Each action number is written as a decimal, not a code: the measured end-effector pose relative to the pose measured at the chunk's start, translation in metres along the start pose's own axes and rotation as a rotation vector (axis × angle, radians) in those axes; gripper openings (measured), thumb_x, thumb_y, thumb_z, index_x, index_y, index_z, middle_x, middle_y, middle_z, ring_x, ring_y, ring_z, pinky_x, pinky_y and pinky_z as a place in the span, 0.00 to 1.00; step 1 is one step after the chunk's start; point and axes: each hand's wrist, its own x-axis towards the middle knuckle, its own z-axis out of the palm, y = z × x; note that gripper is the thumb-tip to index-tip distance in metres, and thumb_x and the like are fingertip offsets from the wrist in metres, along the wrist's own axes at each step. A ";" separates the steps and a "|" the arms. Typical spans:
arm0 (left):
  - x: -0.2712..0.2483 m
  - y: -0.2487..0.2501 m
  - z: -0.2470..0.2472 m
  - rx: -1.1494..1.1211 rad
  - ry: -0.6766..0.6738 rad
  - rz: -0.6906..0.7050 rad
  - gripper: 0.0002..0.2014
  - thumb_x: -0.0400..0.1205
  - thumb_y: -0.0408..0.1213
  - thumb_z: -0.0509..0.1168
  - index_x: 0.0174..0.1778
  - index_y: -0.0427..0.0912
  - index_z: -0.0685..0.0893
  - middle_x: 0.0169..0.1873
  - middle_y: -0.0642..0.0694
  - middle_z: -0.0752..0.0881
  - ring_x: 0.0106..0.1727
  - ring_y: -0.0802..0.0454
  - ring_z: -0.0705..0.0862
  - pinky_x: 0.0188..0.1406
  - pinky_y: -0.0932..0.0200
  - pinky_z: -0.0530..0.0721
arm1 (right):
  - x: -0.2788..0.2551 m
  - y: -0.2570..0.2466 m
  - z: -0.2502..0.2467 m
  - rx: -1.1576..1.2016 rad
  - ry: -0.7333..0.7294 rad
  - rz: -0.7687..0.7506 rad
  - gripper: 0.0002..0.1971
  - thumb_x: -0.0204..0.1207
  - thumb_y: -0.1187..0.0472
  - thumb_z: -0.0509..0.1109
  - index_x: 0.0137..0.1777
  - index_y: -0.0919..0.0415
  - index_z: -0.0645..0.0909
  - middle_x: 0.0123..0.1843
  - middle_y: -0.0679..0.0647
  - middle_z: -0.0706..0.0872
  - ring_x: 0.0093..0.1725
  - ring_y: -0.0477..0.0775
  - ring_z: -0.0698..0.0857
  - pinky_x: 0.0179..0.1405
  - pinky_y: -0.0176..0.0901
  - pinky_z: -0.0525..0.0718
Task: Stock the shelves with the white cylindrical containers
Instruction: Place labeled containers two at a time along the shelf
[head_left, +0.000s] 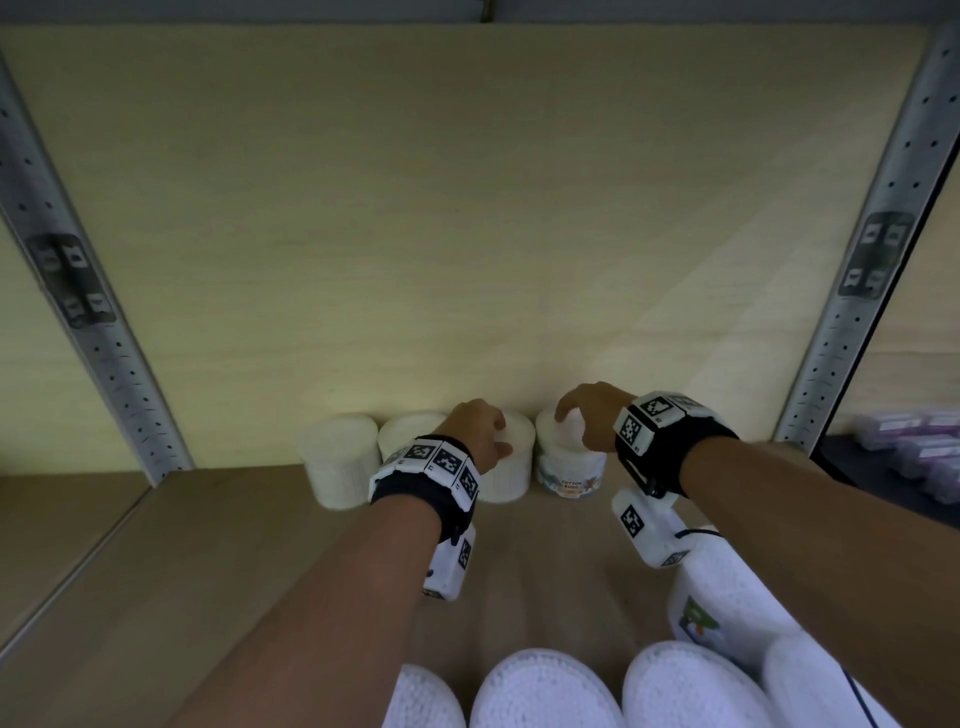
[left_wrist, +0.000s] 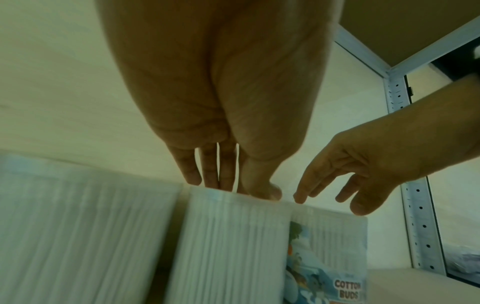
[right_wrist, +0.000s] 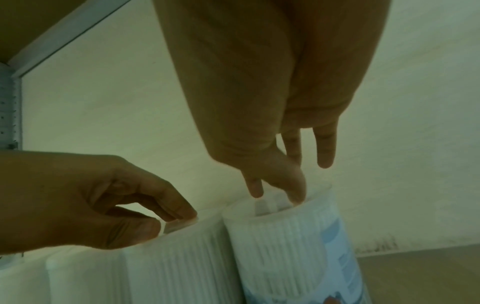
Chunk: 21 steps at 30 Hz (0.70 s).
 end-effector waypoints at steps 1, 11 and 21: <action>0.000 0.000 0.000 -0.004 -0.002 -0.001 0.24 0.81 0.42 0.68 0.72 0.38 0.76 0.72 0.39 0.76 0.73 0.42 0.75 0.72 0.52 0.74 | 0.001 0.000 0.000 0.006 0.014 0.010 0.24 0.77 0.71 0.61 0.74 0.57 0.74 0.76 0.58 0.71 0.72 0.61 0.75 0.58 0.43 0.77; -0.001 0.000 -0.001 0.003 -0.021 0.003 0.24 0.81 0.42 0.67 0.73 0.37 0.76 0.72 0.39 0.75 0.73 0.42 0.74 0.72 0.51 0.74 | 0.013 0.004 0.015 -0.045 0.068 0.085 0.30 0.79 0.43 0.65 0.73 0.64 0.72 0.72 0.62 0.75 0.70 0.62 0.76 0.70 0.52 0.77; -0.002 -0.002 -0.008 -0.016 -0.084 0.049 0.20 0.81 0.31 0.65 0.70 0.43 0.79 0.73 0.41 0.75 0.72 0.43 0.76 0.67 0.55 0.76 | 0.019 0.007 0.020 -0.028 0.027 0.116 0.29 0.77 0.46 0.68 0.74 0.63 0.72 0.74 0.61 0.76 0.71 0.61 0.77 0.70 0.49 0.78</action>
